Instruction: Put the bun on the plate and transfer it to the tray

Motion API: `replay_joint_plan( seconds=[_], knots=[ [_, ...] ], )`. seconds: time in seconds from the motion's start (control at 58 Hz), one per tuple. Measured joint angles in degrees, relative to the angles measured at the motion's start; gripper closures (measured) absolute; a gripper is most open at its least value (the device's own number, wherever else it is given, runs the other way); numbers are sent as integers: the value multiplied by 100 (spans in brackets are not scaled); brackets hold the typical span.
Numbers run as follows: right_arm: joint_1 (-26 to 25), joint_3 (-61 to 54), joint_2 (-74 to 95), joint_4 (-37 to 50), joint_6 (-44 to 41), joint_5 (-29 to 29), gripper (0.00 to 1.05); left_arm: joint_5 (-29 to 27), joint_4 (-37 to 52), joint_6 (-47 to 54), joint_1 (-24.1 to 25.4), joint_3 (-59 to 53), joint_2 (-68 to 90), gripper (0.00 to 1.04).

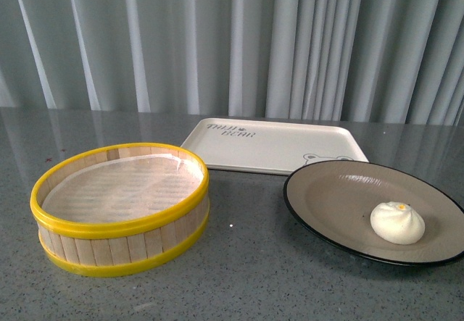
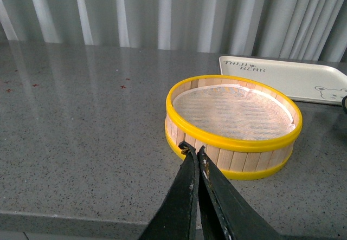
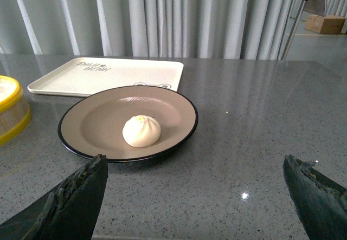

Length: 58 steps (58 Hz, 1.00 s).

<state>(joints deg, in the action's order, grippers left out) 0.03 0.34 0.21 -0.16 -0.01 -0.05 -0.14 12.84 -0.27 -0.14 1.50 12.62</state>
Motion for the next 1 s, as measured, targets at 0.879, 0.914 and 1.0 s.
replay_joint_plan(
  seconds=[0.879,0.914,1.0],
  knots=[
    [0,0,0,0,0,0,8,11,-1281,0,0,2,-1239,38],
    [0,-2,0,0,0,0,8,11,-1281,-2,0,2,-1239,33],
    [0,-2,0,0,0,0,8,11,-1281,-2,0,2,-1239,17]
  ],
)
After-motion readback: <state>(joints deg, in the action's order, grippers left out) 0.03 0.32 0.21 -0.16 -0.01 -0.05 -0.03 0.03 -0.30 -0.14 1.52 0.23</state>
